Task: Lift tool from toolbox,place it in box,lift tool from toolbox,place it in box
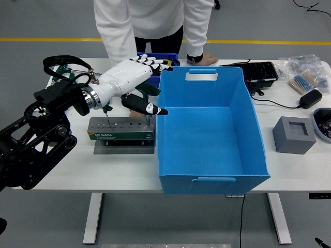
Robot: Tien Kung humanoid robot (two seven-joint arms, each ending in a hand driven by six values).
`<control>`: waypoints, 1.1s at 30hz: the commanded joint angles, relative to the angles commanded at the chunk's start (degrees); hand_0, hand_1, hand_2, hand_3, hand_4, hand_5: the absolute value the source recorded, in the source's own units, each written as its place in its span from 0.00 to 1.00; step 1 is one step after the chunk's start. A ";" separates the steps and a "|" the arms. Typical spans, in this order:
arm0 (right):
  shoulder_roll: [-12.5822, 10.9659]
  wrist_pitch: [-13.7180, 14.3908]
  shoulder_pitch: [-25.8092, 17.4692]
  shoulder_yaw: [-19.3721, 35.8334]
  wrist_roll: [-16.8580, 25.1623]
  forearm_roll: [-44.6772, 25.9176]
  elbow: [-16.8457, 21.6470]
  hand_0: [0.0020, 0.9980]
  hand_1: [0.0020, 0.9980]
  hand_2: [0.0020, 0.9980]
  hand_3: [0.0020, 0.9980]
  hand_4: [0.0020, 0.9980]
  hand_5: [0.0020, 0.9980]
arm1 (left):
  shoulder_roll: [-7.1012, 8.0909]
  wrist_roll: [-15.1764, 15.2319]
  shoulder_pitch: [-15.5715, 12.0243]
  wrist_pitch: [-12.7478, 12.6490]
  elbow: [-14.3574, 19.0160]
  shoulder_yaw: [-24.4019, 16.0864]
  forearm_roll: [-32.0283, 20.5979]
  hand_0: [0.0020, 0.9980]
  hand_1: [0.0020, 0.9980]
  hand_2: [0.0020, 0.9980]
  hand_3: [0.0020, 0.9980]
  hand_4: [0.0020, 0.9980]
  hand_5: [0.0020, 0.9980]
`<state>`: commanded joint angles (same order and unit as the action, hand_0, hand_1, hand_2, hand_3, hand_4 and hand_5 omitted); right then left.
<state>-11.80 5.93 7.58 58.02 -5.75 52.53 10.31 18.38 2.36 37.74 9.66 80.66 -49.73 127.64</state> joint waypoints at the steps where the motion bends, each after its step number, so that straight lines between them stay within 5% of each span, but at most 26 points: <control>1: 0.01 -0.02 -0.11 -0.19 0.01 -0.12 0.00 0.73 0.67 0.72 0.66 0.92 0.81 | 0.11 0.11 0.76 -0.05 -1.11 1.17 2.23 0.96 1.00 1.00 0.93 1.00 0.62; 6: 0.09 -0.06 -0.30 -0.63 0.09 -0.39 0.00 0.73 0.67 0.72 0.66 0.92 0.81 | 0.11 0.09 3.10 -0.93 -5.30 3.97 2.36 0.95 0.95 0.95 0.91 1.00 0.62; 7: 0.12 -0.09 -0.27 -0.53 0.06 -0.19 0.00 0.73 0.67 0.72 0.66 0.92 0.81 | -0.02 0.00 3.66 -1.05 -6.31 4.58 2.36 0.91 0.86 0.82 0.85 1.00 0.62; 12: 0.23 -0.17 -0.12 -0.19 0.14 0.29 0.00 0.73 0.67 0.72 0.66 0.92 0.81 | -0.71 -0.73 5.41 -1.80 -10.18 6.35 2.36 0.91 0.86 0.82 0.85 1.00 0.62; 13: 0.25 -0.18 -0.09 -0.10 0.15 0.38 0.00 0.73 0.67 0.72 0.66 0.92 0.81 | -0.77 -0.79 5.58 -1.99 -10.62 6.42 2.36 0.81 0.72 0.67 0.76 1.00 0.62; 15: 0.26 -0.19 -0.05 0.14 0.18 0.64 0.00 0.73 0.67 0.72 0.66 0.92 0.81 | -0.83 -0.95 5.98 -2.60 -11.49 6.56 2.36 0.81 0.72 0.67 0.76 1.00 0.62; 19: 0.27 -0.23 -0.11 0.37 0.10 0.99 0.00 0.73 0.67 0.72 0.66 0.92 0.81 | -0.87 -1.30 6.58 -3.09 -12.77 6.75 2.36 0.81 0.72 0.67 0.76 1.00 0.62; 20: 0.27 -0.22 -0.14 0.39 0.07 1.04 0.00 0.73 0.67 0.72 0.66 0.92 0.81 | -0.86 -1.42 6.66 -3.12 -12.99 6.76 2.36 0.67 0.56 0.48 0.65 1.00 0.62; 24: 0.21 -0.21 -0.28 0.23 0.04 0.96 0.00 0.73 0.67 0.72 0.66 0.92 0.81 | -0.76 -2.49 6.90 -3.75 -13.76 7.03 2.36 0.67 0.56 0.48 0.65 1.00 0.62; 25: 0.20 -0.21 -0.28 0.25 0.03 0.98 0.00 0.73 0.67 0.72 0.66 0.92 0.81 | -0.76 -2.76 6.89 -4.10 -13.91 7.03 2.36 0.55 0.44 0.37 0.50 1.00 0.70; 31: 0.18 -0.21 -0.19 0.15 0.10 0.85 0.00 0.73 0.67 0.72 0.66 0.92 0.81 | -0.80 -3.88 6.81 -6.27 -14.49 7.39 2.36 0.55 0.44 0.37 0.50 1.00 0.70; 32: 0.13 -0.25 -0.09 0.04 0.12 0.80 0.00 0.73 0.67 0.72 0.66 0.92 0.81 | -0.73 -4.23 6.68 -6.71 -14.70 7.44 2.36 0.48 0.31 0.28 0.40 1.00 0.79; 33: 0.09 -0.26 0.01 0.10 0.13 0.87 0.00 0.73 0.67 0.72 0.66 0.92 0.81 | -0.67 -4.47 6.54 -6.99 -14.83 7.37 2.36 0.48 0.31 0.28 0.40 1.00 0.79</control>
<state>-11.70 5.67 7.59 58.11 -5.62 53.40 10.31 17.71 -2.12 44.27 2.66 65.83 -42.36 130.00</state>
